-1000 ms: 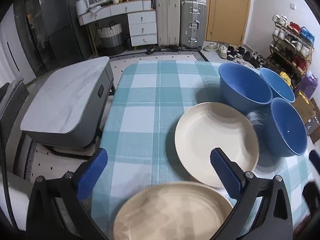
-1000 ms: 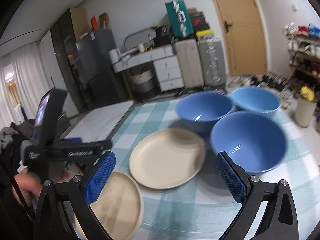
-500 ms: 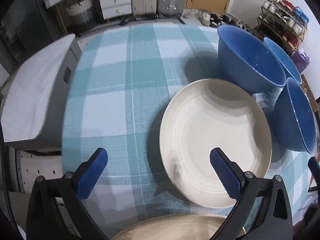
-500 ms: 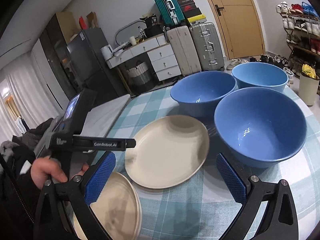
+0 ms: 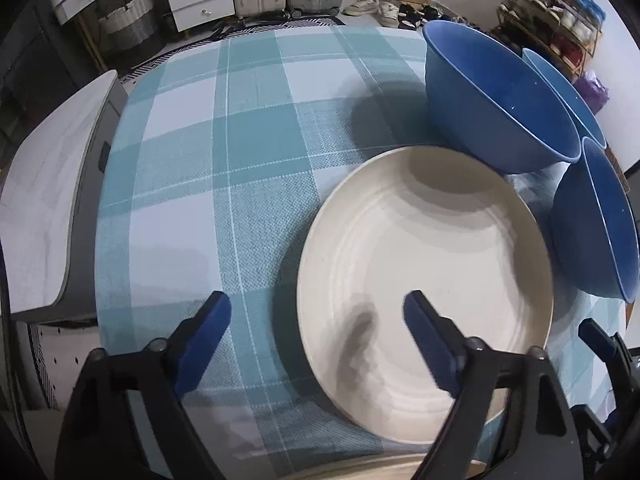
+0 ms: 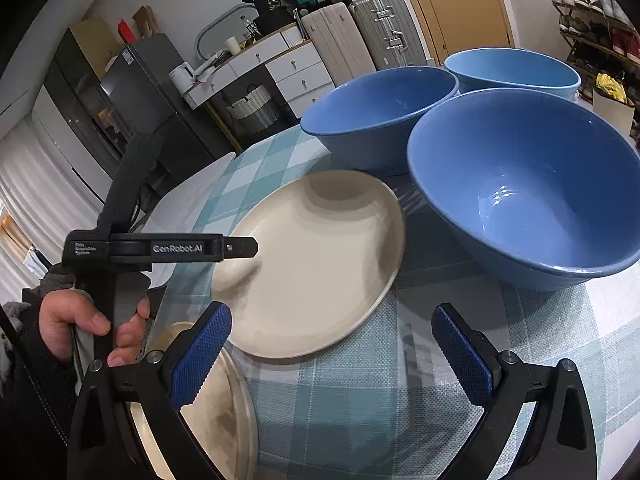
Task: Organize plates and bowls
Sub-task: 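Move the left tool to the middle cream plate and close on its rim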
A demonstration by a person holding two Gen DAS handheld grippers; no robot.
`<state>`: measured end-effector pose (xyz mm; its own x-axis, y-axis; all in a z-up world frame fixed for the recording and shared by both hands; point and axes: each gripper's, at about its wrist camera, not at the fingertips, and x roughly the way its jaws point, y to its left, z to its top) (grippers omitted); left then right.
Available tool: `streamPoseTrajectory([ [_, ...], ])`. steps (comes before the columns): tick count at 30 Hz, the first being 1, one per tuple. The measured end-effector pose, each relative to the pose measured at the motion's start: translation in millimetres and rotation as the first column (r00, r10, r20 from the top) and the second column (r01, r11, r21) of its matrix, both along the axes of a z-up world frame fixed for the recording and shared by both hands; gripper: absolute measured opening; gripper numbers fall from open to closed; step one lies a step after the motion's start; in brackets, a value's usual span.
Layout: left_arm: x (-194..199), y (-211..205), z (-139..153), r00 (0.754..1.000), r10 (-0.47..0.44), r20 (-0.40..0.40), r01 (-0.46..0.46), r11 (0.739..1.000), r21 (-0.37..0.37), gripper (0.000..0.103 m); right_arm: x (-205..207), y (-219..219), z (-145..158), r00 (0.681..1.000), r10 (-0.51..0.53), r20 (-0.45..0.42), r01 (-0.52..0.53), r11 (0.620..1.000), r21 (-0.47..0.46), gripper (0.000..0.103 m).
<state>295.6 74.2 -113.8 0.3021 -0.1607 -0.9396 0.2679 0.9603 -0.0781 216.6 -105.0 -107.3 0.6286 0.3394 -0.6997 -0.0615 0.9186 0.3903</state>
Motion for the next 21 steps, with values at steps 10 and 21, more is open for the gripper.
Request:
streamPoseTrajectory([
  [10,3.9,2.1,-11.3,0.996,-0.009,-0.084,0.004,0.998,-0.058,0.025,4.7,-3.9,5.4,1.0,-0.009,0.011,0.008,1.0,0.002,0.102],
  [21,0.9,10.8,-9.2,0.997,-0.005,-0.072,0.0,0.998,-0.058,0.015,7.1,-14.4,13.7,0.999,-0.033,0.039,0.032,0.999,0.011,0.102],
])
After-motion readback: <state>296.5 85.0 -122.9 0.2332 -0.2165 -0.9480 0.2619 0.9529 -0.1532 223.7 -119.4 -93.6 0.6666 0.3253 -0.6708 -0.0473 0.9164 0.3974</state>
